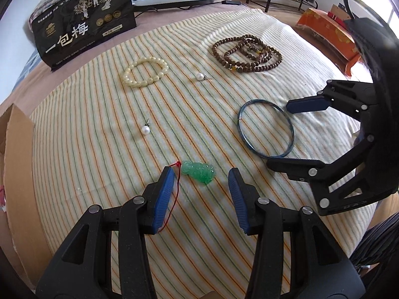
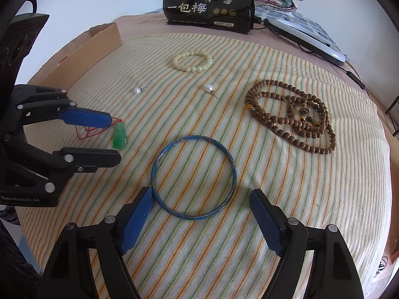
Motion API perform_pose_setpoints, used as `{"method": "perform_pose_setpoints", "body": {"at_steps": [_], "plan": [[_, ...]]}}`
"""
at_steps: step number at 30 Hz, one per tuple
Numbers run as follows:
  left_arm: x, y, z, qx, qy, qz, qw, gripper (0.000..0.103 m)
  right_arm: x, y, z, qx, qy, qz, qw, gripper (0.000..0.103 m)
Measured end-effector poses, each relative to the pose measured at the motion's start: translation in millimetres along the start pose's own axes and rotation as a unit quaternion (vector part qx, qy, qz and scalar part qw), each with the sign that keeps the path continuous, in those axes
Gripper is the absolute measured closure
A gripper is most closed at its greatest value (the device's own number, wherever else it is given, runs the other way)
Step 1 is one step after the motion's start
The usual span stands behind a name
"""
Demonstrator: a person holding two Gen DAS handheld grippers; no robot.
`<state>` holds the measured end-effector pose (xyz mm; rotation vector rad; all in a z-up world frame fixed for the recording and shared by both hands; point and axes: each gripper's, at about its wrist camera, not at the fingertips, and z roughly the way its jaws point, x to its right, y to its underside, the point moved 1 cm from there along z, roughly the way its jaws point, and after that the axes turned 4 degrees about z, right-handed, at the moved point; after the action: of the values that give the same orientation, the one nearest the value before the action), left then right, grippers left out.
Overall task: Organize jewelry
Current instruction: 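Grasp the green jade pendant with the left gripper while the right gripper grasps the blue bangle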
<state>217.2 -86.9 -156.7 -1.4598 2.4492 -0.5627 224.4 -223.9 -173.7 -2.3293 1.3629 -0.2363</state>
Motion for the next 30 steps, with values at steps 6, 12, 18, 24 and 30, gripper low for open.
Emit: {"method": "perform_pose_setpoints", "body": {"at_steps": [6, 12, 18, 24, 30], "plan": [[1, -3, 7, 0.0, -0.003, 0.01, 0.9999, 0.058, 1, 0, 0, 0.001, -0.005, 0.004, 1.0, 0.021], [0, -1, 6, 0.002, -0.01, 0.017, 0.9998, 0.071, 0, -1, 1, 0.002, -0.005, 0.004, 1.0, 0.017], [1, 1, 3, 0.005, -0.012, 0.016, 0.9998, 0.072, -2, -4, 1, 0.005, -0.003, 0.006, 1.0, 0.03], [-6, 0, -6, 0.013, -0.013, -0.004, 0.9998, 0.072, -1, -7, -1, 0.008, -0.002, 0.013, 1.0, 0.033], [-22, -5, -31, 0.043, -0.009, -0.036, 0.9983, 0.072, 1, -12, -14, 0.022, 0.008, 0.02, 1.0, 0.033]]}}
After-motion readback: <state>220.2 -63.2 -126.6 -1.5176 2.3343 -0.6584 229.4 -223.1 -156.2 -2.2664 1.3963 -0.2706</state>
